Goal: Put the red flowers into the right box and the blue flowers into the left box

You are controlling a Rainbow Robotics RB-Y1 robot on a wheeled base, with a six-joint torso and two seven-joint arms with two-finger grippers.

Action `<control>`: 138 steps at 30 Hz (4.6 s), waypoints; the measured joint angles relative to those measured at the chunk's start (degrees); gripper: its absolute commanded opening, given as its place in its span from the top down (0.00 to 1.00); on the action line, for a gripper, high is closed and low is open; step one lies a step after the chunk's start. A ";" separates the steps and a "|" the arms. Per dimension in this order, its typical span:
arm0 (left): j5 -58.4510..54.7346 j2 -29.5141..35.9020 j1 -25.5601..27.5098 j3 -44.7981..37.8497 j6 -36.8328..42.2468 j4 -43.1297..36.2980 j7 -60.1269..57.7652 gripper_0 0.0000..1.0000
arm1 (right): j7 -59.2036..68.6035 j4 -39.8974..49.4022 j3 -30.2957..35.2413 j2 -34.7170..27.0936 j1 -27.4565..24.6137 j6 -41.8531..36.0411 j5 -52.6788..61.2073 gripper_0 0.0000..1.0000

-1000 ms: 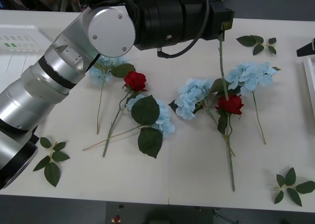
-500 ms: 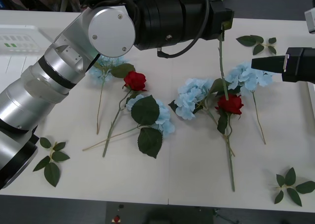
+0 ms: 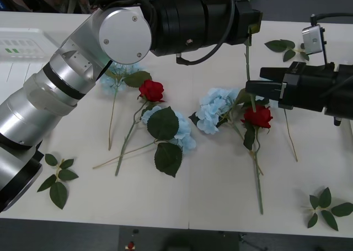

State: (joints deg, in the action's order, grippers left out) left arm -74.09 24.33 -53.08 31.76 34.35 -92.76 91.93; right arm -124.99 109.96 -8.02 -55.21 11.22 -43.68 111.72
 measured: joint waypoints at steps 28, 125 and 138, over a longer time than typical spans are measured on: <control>0.00 0.00 0.00 0.02 0.01 0.01 0.00 0.15 | -2.91 -10.41 -1.60 16.74 9.99 -7.73 -7.30 1.00; 10.06 45.80 -4.59 -4.22 51.62 22.93 3.95 1.00 | 30.61 -31.95 -38.51 -23.88 20.95 6.37 -15.26 0.13; 17.76 43.29 -3.67 7.92 28.54 38.82 15.25 0.03 | 40.65 -33.27 -38.77 -7.69 27.12 4.18 -32.15 0.13</control>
State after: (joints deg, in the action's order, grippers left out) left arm -56.33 67.62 -56.75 39.69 62.89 -53.94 107.18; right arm -84.34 76.69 -46.79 -62.89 38.35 -39.51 79.57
